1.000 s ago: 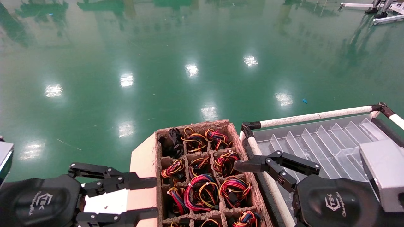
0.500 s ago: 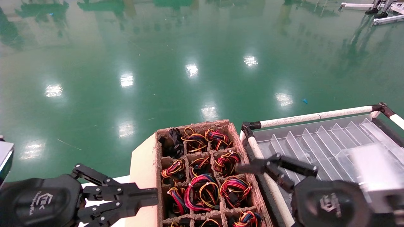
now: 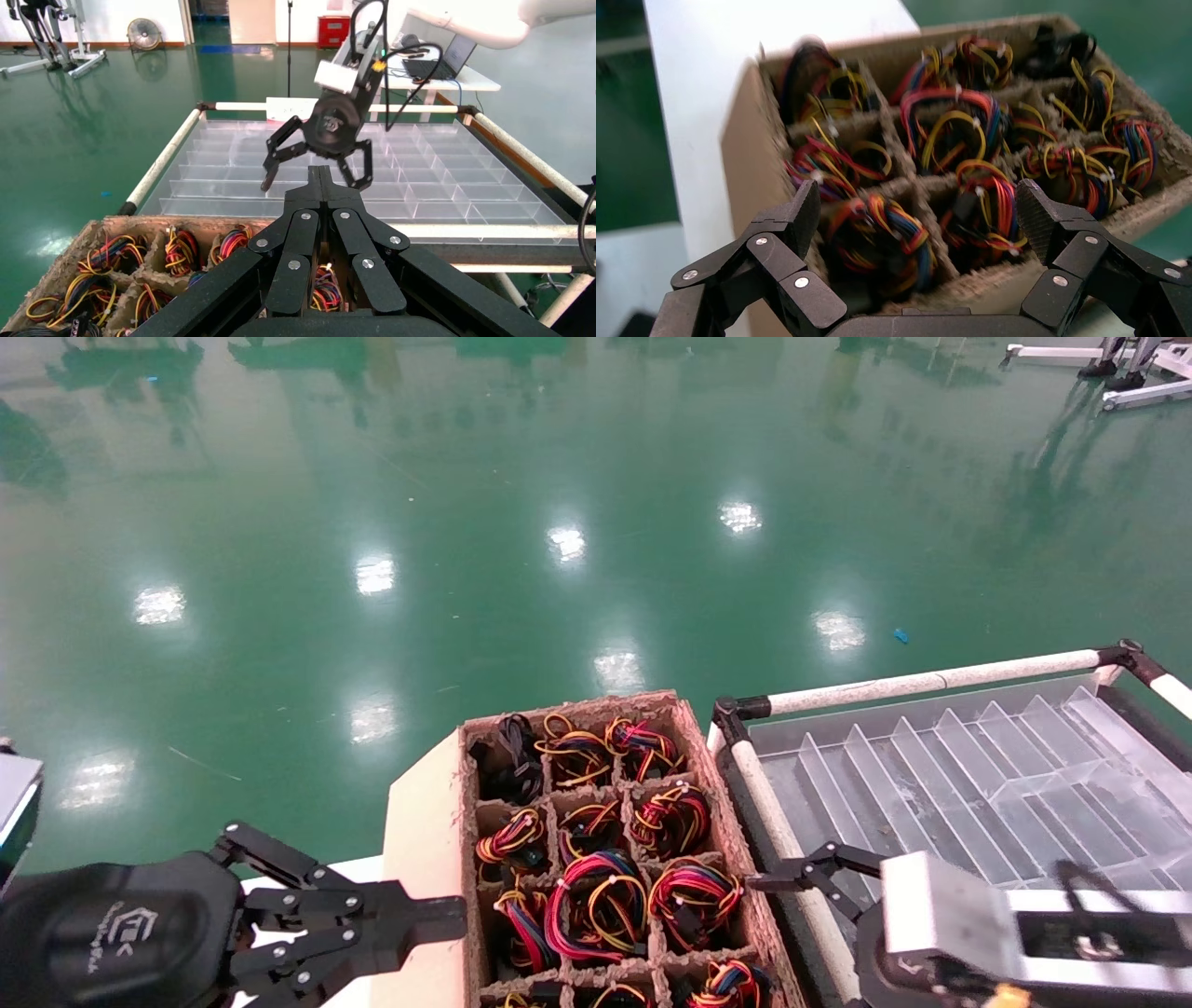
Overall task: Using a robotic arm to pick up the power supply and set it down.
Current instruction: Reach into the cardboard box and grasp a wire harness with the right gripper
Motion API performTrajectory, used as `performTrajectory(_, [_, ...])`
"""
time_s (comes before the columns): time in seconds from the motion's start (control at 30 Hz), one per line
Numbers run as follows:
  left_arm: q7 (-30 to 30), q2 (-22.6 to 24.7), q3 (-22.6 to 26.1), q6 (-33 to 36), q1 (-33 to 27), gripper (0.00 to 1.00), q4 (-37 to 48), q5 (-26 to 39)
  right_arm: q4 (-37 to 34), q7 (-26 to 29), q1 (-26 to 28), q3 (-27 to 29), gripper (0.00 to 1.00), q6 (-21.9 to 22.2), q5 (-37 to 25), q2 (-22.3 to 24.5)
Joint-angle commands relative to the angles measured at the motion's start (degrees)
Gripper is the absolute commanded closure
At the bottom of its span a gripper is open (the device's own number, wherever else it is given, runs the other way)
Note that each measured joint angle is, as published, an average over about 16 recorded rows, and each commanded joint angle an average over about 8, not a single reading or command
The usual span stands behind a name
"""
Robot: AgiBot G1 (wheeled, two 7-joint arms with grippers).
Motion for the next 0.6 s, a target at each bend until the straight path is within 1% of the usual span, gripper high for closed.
performTrajectory(0.03, [0.0, 0.0, 0.01, 0.0, 0.0, 0.37, 0.0, 0.0, 0.46, 0.25, 1.64, -1.3, 0.31, 0.2, -3.71, -0.51])
performTrajectory(0.1, [0.01, 0.0, 0.01, 0.0, 0.0, 0.17, 0.0, -0.01, 0.47, 0.76, 3.32, -2.51, 0.56, -0.13, -6.39, -1.66])
performTrajectory(0.17, [0.01, -0.01, 0.02, -0.01, 0.0, 0.02, 0.0, -0.01, 0.46, 1.34, 4.85, -3.66, 0.81, -0.51, -8.71, -2.87])
performTrajectory(0.2, [0.01, -0.01, 0.02, -0.01, -0.01, 0.0, 0.0, -0.01, 0.44, 1.66, 5.53, -4.15, 0.92, -0.72, -9.63, -3.47])
performTrajectory(0.23, [0.01, -0.01, 0.02, -0.01, -0.01, 0.0, 0.0, -0.02, 0.42, 1.97, 6.16, -4.62, 0.97, -0.92, -10.45, -4.03])
performTrajectory(0.3, [0.01, -0.01, 0.03, -0.01, -0.01, 0.0, 0.0, -0.02, 0.41, 2.54, 7.29, -5.5, 1.0, -1.35, -12.03, -5.05])
performTrajectory(0.6, [0.03, -0.02, 0.05, -0.02, -0.01, 0.0, 0.0, -0.04, 0.32, 4.79, 10.41, -8.32, 1.0, -2.99, -16.76, -7.86])
